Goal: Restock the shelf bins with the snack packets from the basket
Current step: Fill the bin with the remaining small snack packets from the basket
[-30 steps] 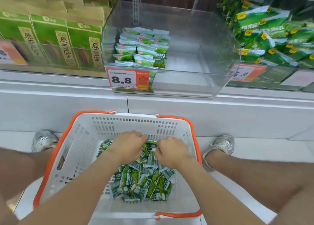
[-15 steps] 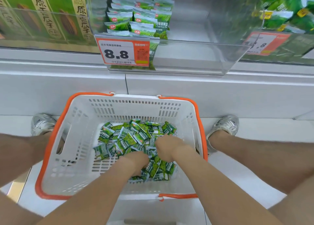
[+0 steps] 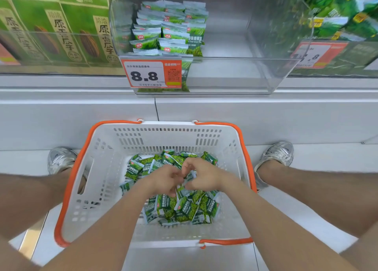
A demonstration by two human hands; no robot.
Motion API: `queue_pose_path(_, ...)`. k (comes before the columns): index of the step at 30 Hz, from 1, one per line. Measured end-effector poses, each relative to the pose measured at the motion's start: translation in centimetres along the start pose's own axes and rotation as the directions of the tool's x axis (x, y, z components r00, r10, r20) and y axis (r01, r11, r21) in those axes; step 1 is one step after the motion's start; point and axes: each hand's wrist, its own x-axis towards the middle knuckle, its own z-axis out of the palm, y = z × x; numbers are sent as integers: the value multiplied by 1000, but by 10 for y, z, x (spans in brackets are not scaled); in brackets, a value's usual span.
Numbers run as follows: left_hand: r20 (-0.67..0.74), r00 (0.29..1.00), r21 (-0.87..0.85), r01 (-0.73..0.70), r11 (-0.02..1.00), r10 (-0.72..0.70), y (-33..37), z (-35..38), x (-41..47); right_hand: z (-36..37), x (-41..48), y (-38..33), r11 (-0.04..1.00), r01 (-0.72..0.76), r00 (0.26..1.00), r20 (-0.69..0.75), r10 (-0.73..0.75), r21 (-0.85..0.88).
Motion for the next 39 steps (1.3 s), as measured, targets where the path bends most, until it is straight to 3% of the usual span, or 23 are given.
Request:
queue_pose_path(5,-379,923,-306,-192,932,66,32,-21,-20,-24,-1,-12,936,-26,971,-214,107,351)
queue_pose_path(7,-430,897,-339,-264,903,101,44,-23,-26,-29,1,-14,858,-17,936,-293,194,513)
queue_pose_path(9,-367,914,-261,-282,923,175,53,-25,-31,-34,4,-15,771,-24,891,-335,305,637)
queue_pose_path(12,-297,911,49,-286,957,287,63,-23,-37,-44,2,-24,635,-63,898,-234,372,770)
queue_pose_path(13,-312,895,94,-305,948,319,65,-22,-38,-49,0,-26,619,-63,923,-191,335,783)
queue_pose_path(15,-341,883,26,-335,942,324,66,-21,-40,-58,-6,-27,672,-28,970,-142,197,740)
queue_pose_path(19,-197,955,-376,-285,882,224,74,-27,-47,-69,-9,-21,881,88,971,-238,28,464)
queue_pose_path(24,-178,968,-470,-242,849,177,76,-33,-44,-71,-16,-22,869,151,975,-216,-52,471)
queue_pose_path(27,-268,933,-438,-338,833,239,85,-36,-48,-79,-25,-35,853,196,960,-270,-68,484)
queue_pose_path(29,-419,855,-276,-441,854,306,96,-38,-53,-91,-31,-47,893,237,935,-338,-104,382)
queue_pose_path(31,-580,699,43,-486,873,417,107,-41,-59,-105,-39,-66,948,256,907,-387,-169,187)
queue_pose_path(34,-712,300,479,-455,751,635,127,-48,-73,-126,-62,-104,945,288,842,-429,-327,-155)
queue_pose_path(37,-714,-59,631,-486,605,697,157,-59,-90,-140,-92,-142,888,311,670,-584,-458,-339)
queue_pose_path(39,-679,-187,701,-453,551,710,177,-70,-102,-145,-104,-160,885,326,496,-737,-460,-333)
